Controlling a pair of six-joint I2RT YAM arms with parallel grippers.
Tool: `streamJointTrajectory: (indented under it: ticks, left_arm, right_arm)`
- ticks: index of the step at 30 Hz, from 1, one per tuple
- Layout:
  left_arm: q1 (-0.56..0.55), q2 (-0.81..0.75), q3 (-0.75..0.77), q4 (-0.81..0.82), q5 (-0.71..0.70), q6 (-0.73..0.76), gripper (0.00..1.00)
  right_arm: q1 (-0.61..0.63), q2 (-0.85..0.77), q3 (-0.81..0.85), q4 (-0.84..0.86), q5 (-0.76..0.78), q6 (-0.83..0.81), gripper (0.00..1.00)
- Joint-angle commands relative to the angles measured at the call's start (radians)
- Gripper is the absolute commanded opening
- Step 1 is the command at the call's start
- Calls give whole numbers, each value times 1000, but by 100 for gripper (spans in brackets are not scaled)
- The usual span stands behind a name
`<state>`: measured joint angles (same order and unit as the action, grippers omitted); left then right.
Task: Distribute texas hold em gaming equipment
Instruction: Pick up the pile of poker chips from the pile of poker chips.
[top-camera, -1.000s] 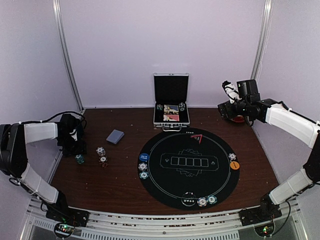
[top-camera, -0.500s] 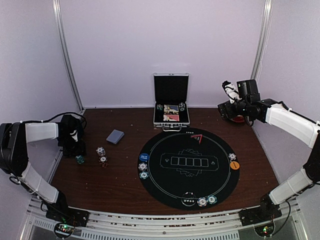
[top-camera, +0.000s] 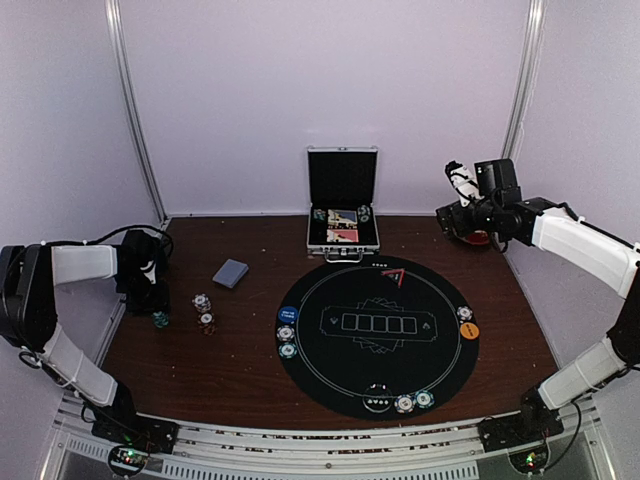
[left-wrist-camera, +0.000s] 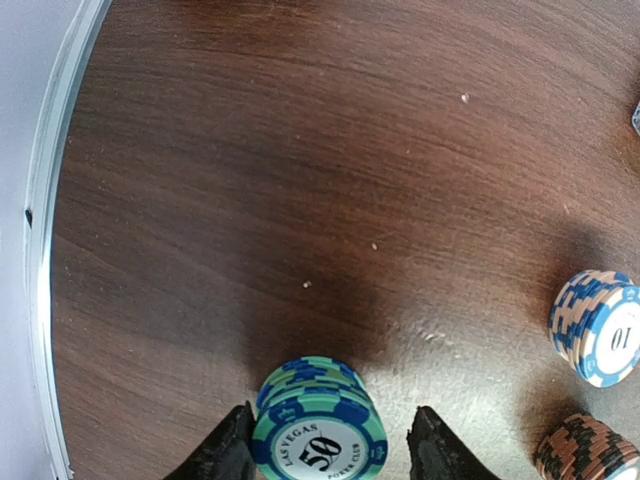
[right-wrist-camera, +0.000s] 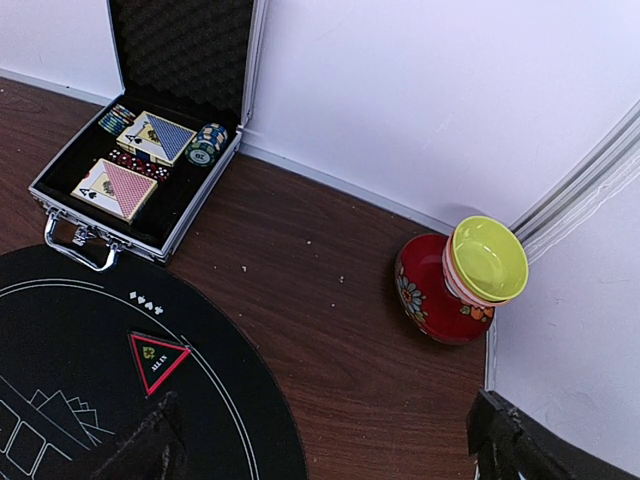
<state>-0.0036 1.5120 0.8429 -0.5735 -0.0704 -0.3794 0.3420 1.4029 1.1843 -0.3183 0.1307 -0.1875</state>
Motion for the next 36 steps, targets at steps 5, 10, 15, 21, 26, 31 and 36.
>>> streamJointTrajectory:
  ticks: [5,10,15,21,26,31,36]
  left_arm:
    - [4,-4,-10,21,1,10,50]
    - [4,-13,-12,20,-3,11,41]
    - [4,-23,-10,14,-14,6,34]
    - [4,-56,-4,8,-16,5,30]
    - [4,-93,7,1,3,11,29]
    - [-17,-114,43,-2,53,20,27]
    - [-145,-95,135,-15,45,-24,27]
  right_arm:
    - [6,-27,-19,17,14,-3,100]
    - [6,-28,-20,20,16,-3,100]
    - [6,-27,-20,21,20,-1,100]
    - [5,-27,-20,23,23,-1,100]
    - [6,-25,-20,25,25,-3,100]
    - [6,-24,-22,27,33,-3,100]
    - [6,-27,-22,31,47,-1,100]
